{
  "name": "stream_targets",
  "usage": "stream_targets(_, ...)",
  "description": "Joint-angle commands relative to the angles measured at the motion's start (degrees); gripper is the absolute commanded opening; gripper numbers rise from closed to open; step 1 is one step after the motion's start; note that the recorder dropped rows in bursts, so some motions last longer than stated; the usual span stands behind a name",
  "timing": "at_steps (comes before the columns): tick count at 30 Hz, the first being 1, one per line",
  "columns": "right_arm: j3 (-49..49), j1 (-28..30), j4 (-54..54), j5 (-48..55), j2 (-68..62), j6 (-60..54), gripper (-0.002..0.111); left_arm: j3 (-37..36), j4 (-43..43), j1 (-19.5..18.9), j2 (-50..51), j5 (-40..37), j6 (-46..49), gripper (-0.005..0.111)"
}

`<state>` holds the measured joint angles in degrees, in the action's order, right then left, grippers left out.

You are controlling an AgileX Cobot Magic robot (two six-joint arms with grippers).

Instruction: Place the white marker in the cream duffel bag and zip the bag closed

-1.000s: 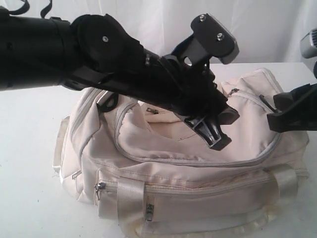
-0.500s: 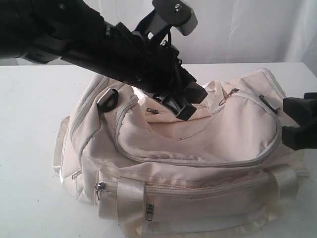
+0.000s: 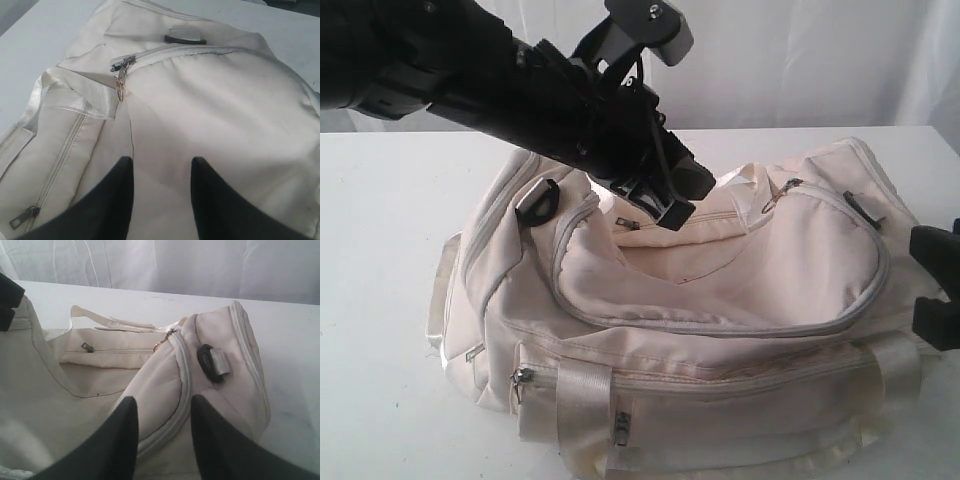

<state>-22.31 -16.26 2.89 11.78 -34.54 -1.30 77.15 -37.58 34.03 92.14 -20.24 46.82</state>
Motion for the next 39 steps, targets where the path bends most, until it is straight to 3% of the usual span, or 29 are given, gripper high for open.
stream_targets(1,1.0,0.3,0.3,-0.7,0.7,0.8,0.034,-0.4,-0.2,-0.2,-0.8,-0.4,-0.6,0.043)
stream_targets(21,3.8,0.3,2.8,-0.5,4.4,1.7,0.034,-0.4,1.1,-0.5,-3.3,1.8,-1.1,0.043)
stream_targets(39,3.8,0.3,2.8,0.1,4.4,1.7,0.034,-0.4,1.6,-2.1,-5.5,-0.8,-2.6,0.043)
